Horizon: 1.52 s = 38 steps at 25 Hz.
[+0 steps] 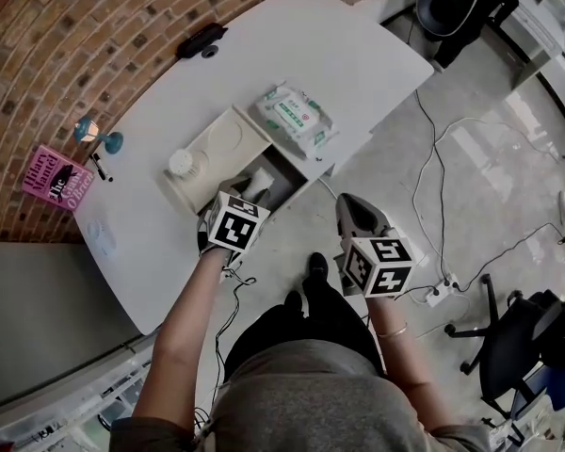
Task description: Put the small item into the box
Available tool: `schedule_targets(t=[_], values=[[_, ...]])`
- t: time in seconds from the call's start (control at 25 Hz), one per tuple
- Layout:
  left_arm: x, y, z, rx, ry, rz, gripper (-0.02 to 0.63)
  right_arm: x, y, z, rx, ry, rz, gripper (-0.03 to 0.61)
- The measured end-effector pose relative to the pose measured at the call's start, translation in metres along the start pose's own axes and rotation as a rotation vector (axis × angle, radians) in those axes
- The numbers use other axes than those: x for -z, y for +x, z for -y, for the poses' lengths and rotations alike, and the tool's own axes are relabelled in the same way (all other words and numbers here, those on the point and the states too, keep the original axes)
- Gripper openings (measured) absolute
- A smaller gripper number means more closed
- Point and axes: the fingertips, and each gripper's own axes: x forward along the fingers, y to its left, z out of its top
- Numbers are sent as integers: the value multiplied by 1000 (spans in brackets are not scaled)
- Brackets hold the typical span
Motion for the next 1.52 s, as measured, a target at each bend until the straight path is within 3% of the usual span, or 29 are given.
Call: schedule_targets(t=[0.4, 0.8, 1.2, 1.52], values=[[5, 21, 8, 26, 64, -96, 169, 5, -4, 12, 27, 26, -7, 6], [9, 32, 10, 40, 73, -146, 169, 8, -6, 16, 36, 34, -14, 6], [10, 35, 10, 58, 55, -143, 213, 9, -2, 12, 23, 26, -30, 6], [-2, 17, 14, 73, 7, -75, 222, 6, 2, 6, 4, 9, -36, 6]])
